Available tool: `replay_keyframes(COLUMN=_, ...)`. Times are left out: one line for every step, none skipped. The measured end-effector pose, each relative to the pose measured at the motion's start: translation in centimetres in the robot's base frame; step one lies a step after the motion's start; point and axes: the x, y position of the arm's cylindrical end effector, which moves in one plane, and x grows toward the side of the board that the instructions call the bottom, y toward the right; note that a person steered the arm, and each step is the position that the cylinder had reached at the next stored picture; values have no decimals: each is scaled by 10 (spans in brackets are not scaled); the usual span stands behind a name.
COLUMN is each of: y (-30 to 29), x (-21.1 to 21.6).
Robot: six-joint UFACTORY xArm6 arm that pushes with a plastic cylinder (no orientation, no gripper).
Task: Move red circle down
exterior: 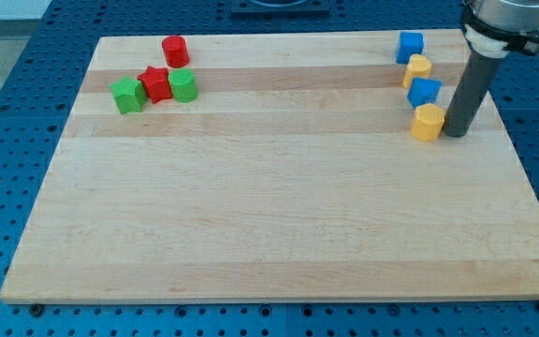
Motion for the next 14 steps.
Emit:
replay_keyframes(y=-17, x=45)
replay_keyframes(y=-66, x=82)
replay_keyframes(y=-149, x=76)
replay_keyframes(y=-243, x=82)
replay_keyframes(y=-345, x=76)
replay_keyframes(y=-433, x=40)
replay_keyframes(y=-519, x=-11)
replay_keyframes(y=-531, x=-44)
replay_keyframes(y=-513, x=-160)
replay_keyframes(y=-477, x=-218)
replay_keyframes(y=-433, x=-214)
replay_keyframes(y=-381, x=-191)
replay_keyframes(y=-366, x=-152)
replay_keyframes(y=-366, x=-124)
